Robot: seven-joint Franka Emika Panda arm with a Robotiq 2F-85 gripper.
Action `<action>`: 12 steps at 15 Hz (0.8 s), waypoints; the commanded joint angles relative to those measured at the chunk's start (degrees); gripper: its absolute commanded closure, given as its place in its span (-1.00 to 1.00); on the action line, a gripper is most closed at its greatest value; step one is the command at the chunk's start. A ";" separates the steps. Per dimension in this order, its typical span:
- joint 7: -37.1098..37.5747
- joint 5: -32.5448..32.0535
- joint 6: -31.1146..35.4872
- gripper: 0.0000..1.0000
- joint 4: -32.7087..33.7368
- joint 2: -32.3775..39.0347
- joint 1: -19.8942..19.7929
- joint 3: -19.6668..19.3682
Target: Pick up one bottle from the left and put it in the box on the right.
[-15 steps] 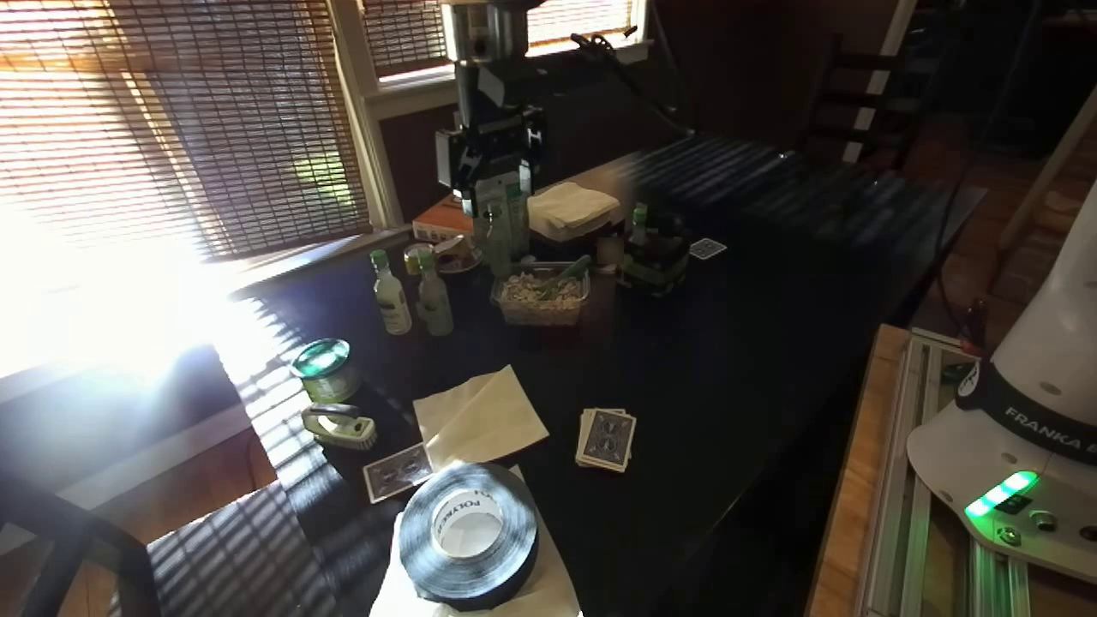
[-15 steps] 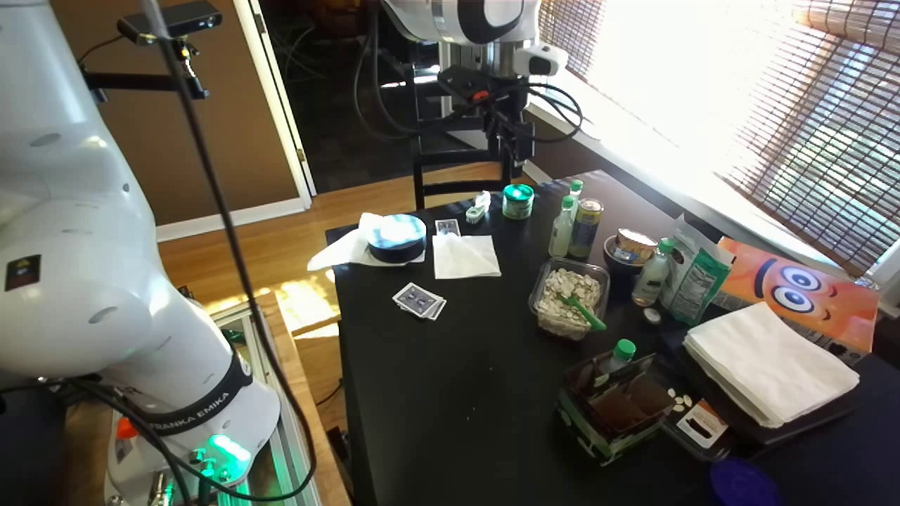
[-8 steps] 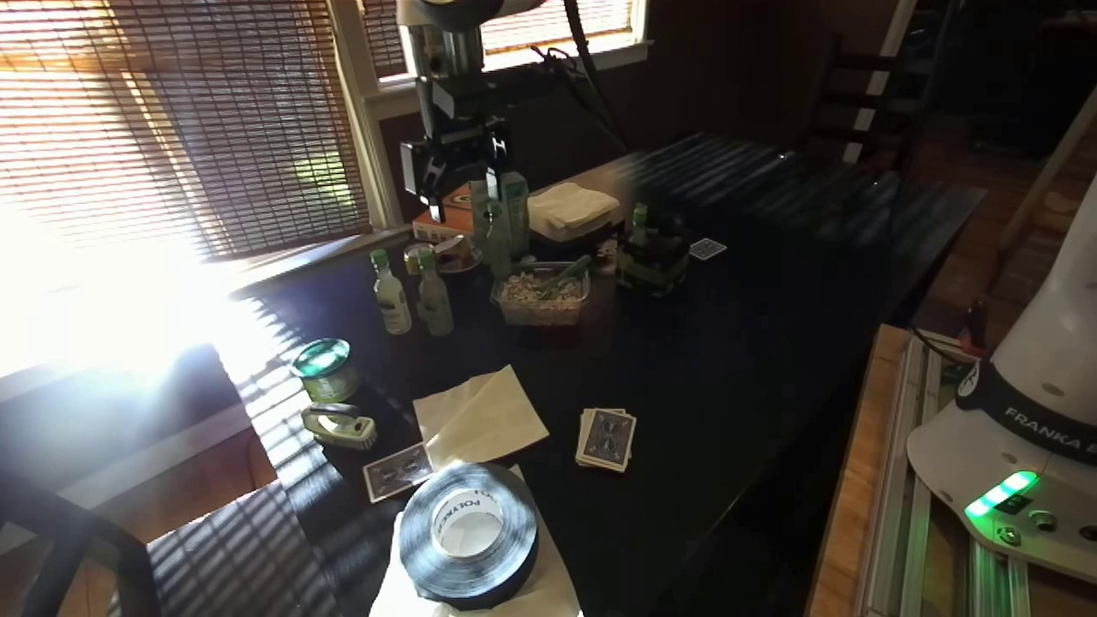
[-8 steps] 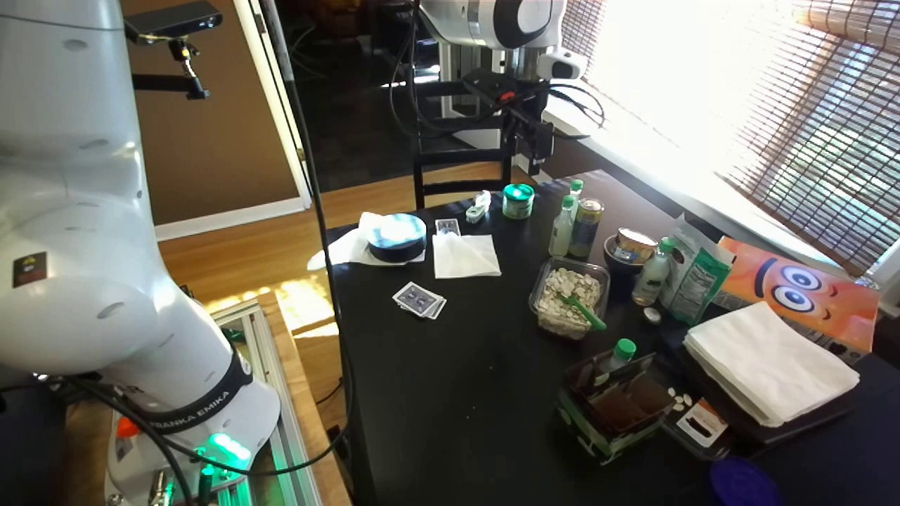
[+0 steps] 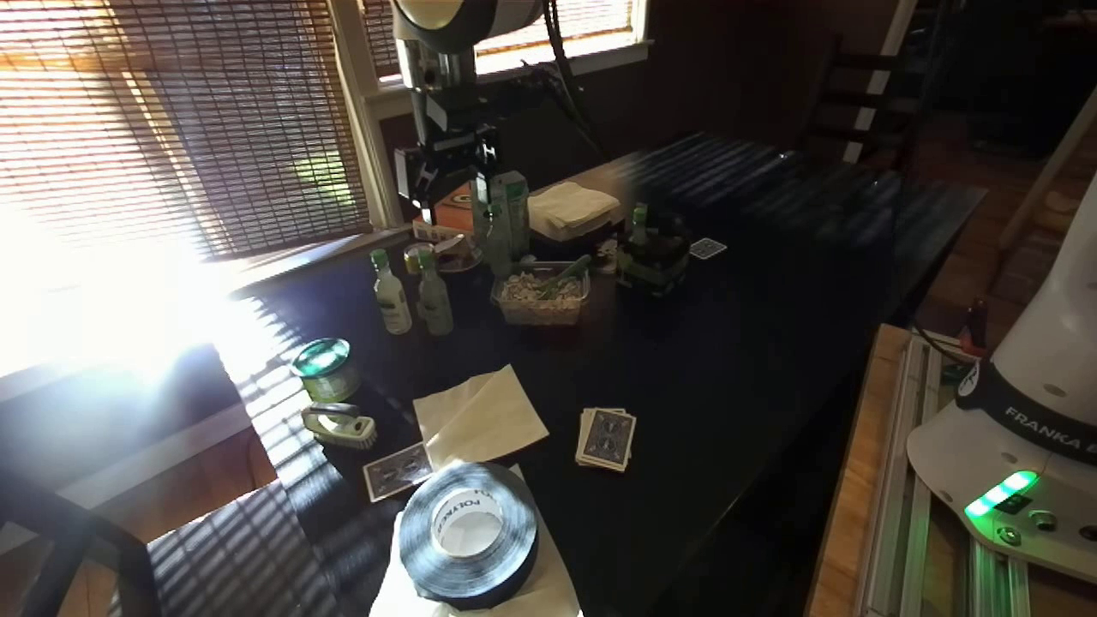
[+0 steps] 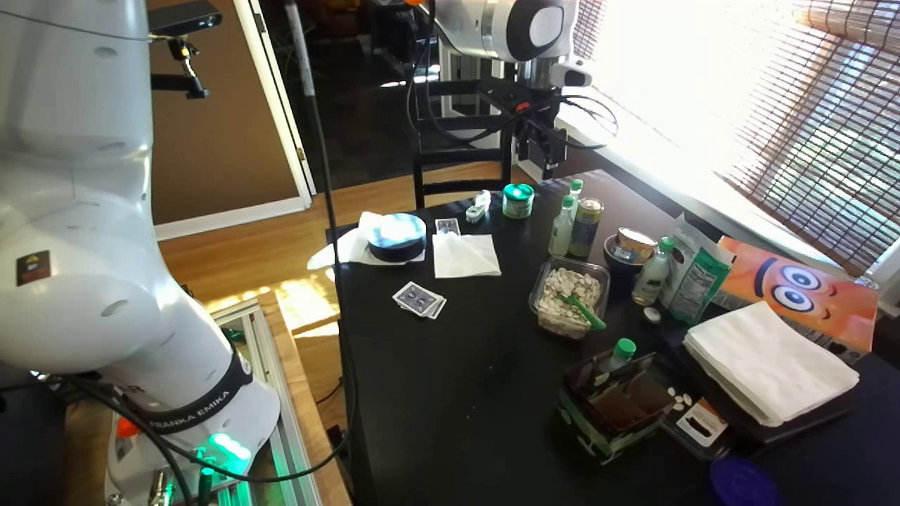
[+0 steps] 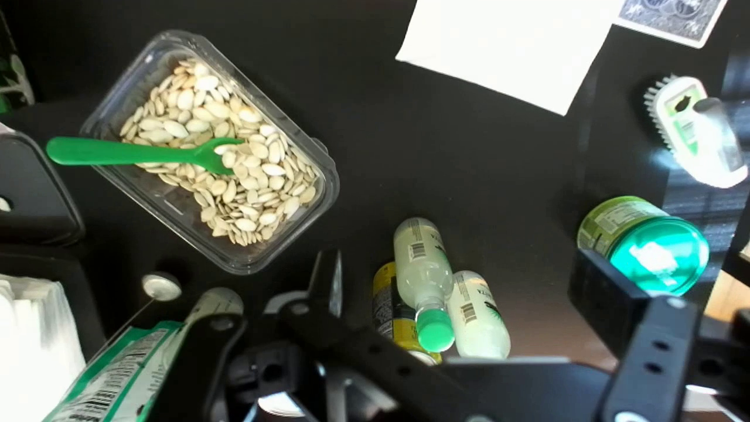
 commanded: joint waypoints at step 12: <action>-8.96 3.26 2.16 -1.00 17.77 18.38 0.86 -1.42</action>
